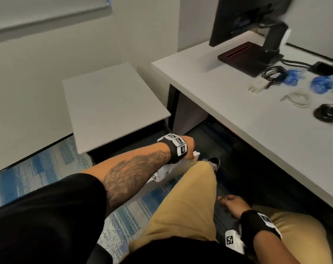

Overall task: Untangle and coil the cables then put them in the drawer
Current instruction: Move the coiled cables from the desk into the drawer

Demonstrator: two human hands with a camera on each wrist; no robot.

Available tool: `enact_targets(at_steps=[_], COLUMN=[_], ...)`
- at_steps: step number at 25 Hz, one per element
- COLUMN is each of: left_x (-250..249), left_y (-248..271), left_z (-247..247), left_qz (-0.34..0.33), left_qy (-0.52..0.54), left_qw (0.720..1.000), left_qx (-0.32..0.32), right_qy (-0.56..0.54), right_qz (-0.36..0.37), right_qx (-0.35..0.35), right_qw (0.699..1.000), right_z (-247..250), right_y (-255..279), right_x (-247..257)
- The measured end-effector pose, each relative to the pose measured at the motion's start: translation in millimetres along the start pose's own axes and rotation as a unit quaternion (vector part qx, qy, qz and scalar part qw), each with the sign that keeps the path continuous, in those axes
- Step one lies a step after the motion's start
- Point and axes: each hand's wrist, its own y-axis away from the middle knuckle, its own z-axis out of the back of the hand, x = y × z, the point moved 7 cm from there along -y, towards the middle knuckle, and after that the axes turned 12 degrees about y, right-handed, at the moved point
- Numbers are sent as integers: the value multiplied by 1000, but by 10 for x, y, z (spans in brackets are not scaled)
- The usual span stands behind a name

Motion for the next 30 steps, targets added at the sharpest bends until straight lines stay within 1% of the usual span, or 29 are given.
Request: enact_targets(at_steps=[1,3,5,8,10,11,12,13,14,15,16,17,18,19,20,21,22,24,26,27,28,30], left_x=[-57,-168,-285,-430,-542,-566,-632,-725,-904,-1143,-1425,-1717,-1988,-2202,-2404,-2525,-2641,-2666,-2590,-2584,-2583,-2575], left_y=[-51,-101,-89,-36,-6,43,107,203,274,340,416,405,343,157,-53,-319,-587,-1105,-1548,-1654,-1617,-1285], left_z=[-82,-231,-361,-536,-611,-597,-481,-263,50,418,858,1289,1719,2026,2239,2336,2360,2299,2275,2301,2334,2398], left_qz=[-1,-15,-32,-52,-52,-37,-23,-19,-31,-59,-97,-138,-167,-180,-179,-164,-146,-96,-75,-70,-63,-80], left_qy=[-56,-106,-109,-120,-132,-138,-148,-142,-108,-48,14,58,84,92,77,45,12,-58,-116,-115,-112,-81], left_qw=[998,994,993,990,987,985,983,984,990,995,995,987,973,958,949,948,954,970,973,972,972,964], left_qx=[1,13,35,50,78,97,109,105,88,61,10,-59,-136,-202,-246,-268,-263,-215,-186,-190,-199,-238], right_qy=[-11,-19,-22,-43,-61,-69,-76,-81,-88,-99,-109,-118,-120,-124,-133,-142,-154,-163,-145,-146,-151,-160], right_qz=[1,-9,-24,-43,-49,-50,-50,-52,-53,-60,-67,-76,-78,-76,-71,-69,-68,-62,-42,-36,-34,-41], right_qx=[-1,-2,-4,-21,-37,-37,-36,-28,-18,-8,1,7,12,12,4,-3,-10,-13,-6,-12,-14,-19], right_qw=[1000,1000,999,998,996,996,995,995,995,993,992,990,990,989,989,987,986,985,988,989,988,986], right_z=[18,47,74,200,306,316,332,311,317,308,303,289,272,262,284,295,337,364,391,409,423,408], right_y=[44,87,97,143,170,180,198,206,222,230,245,248,257,233,216,194,182,165,179,170,166,168], right_x=[-18,-116,-266,-484,-643,-702,-750,-792,-836,-890,-913,-944,-944,-952,-937,-925,-916,-919,-907,-917,-923,-960])
